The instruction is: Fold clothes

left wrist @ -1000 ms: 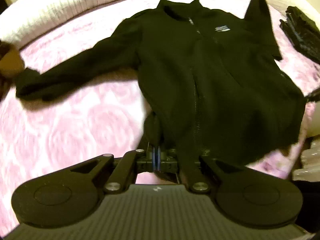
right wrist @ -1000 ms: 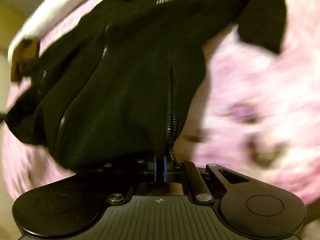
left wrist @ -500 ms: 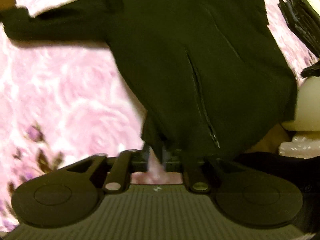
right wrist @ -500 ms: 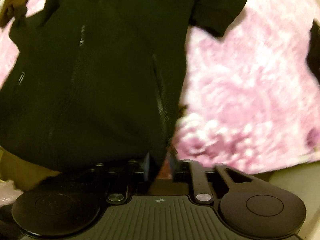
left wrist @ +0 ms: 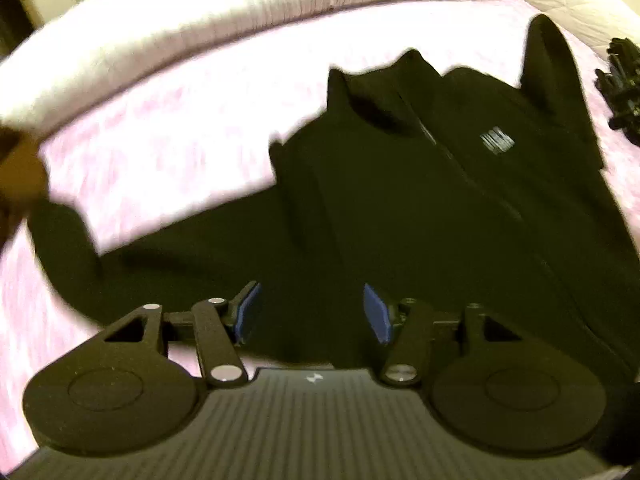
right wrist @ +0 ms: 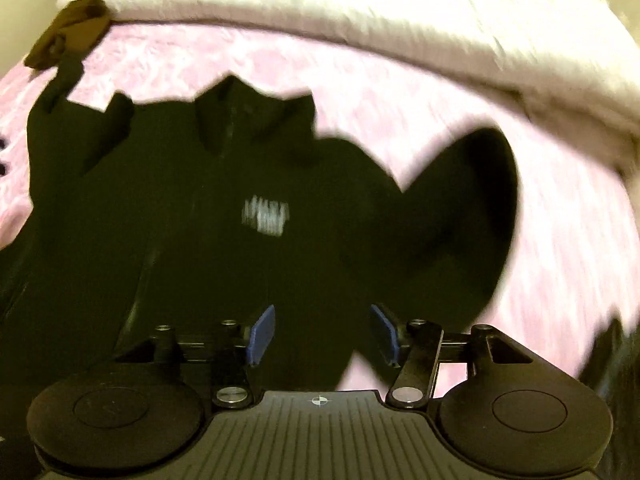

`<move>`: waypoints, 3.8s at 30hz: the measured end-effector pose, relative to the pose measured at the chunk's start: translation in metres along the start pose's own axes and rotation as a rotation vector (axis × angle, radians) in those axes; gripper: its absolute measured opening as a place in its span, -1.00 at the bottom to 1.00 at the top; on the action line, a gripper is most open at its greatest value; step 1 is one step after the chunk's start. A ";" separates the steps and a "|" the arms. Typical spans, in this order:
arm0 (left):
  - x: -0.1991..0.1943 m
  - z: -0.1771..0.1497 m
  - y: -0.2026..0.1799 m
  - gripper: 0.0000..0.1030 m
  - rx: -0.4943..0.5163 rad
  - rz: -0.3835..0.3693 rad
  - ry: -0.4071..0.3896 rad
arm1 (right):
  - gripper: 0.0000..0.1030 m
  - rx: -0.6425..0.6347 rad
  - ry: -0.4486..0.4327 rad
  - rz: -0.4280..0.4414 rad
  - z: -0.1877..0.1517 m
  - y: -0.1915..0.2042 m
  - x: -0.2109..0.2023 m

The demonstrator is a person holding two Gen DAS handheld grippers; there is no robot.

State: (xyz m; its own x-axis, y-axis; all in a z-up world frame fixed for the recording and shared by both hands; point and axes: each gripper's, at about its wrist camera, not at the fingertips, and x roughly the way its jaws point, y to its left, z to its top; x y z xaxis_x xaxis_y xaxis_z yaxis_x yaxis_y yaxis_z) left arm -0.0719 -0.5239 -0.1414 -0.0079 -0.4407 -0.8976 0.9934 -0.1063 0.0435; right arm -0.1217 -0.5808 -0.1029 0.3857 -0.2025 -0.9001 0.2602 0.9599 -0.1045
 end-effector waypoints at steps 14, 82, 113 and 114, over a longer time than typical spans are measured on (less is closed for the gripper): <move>0.186 0.108 0.008 -0.36 0.182 -0.011 0.046 | 0.21 -0.282 -0.023 0.021 0.123 -0.042 0.199; 0.159 0.163 -0.284 -0.11 0.215 -0.100 -0.104 | -0.21 0.164 -0.034 -0.380 -0.053 -0.300 0.029; 0.186 0.208 -0.336 -0.05 0.323 -0.150 -0.206 | -0.17 -0.104 0.446 0.014 0.011 -0.412 0.065; 0.187 0.207 -0.333 -0.05 0.322 -0.146 -0.204 | 0.12 -0.082 0.423 -0.025 0.010 -0.414 0.072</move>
State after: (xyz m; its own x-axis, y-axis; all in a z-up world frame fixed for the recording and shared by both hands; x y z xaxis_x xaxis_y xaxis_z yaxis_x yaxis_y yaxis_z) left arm -0.4282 -0.7555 -0.2332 -0.2004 -0.5646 -0.8007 0.8939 -0.4399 0.0865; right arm -0.1929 -0.9951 -0.1201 -0.0211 -0.1452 -0.9892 0.1871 0.9713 -0.1466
